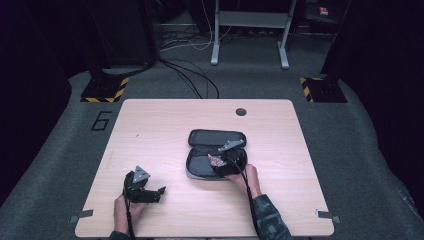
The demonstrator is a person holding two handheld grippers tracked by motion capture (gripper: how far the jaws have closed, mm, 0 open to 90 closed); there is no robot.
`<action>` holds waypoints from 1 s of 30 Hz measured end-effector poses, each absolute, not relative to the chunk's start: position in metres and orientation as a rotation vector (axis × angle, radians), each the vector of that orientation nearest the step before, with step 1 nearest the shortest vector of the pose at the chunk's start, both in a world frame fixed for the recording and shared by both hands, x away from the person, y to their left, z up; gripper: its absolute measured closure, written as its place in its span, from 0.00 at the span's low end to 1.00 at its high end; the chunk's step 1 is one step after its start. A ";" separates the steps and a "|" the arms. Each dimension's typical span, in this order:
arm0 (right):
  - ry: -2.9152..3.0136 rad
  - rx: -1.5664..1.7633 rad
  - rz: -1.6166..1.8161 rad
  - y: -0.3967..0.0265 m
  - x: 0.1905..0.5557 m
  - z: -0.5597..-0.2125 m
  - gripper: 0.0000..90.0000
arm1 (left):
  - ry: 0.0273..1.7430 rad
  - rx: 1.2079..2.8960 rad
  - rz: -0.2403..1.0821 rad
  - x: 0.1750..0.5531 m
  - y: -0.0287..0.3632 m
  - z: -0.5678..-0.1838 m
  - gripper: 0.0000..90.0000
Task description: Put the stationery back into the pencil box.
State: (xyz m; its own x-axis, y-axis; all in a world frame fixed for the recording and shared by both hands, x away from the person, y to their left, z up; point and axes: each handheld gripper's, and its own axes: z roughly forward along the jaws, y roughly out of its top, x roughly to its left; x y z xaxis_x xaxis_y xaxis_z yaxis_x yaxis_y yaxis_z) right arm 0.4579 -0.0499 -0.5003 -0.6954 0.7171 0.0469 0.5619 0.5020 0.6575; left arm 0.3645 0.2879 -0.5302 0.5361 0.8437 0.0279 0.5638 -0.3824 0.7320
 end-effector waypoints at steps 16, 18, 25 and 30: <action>2.509 1.061 1.095 -0.071 0.431 -0.459 0.08 | 1.141 2.092 0.533 0.364 0.288 -0.530 0.08; 2.492 1.045 1.101 -0.076 0.425 -0.454 0.07 | 1.133 2.098 0.532 0.364 0.288 -0.530 0.08; 2.412 1.027 1.087 -0.104 0.398 -0.443 0.07 | 1.136 2.091 0.531 0.364 0.288 -0.530 0.09; 2.325 1.090 1.058 -0.132 0.384 -0.445 0.07 | 1.136 2.091 0.530 0.364 0.288 -0.530 0.09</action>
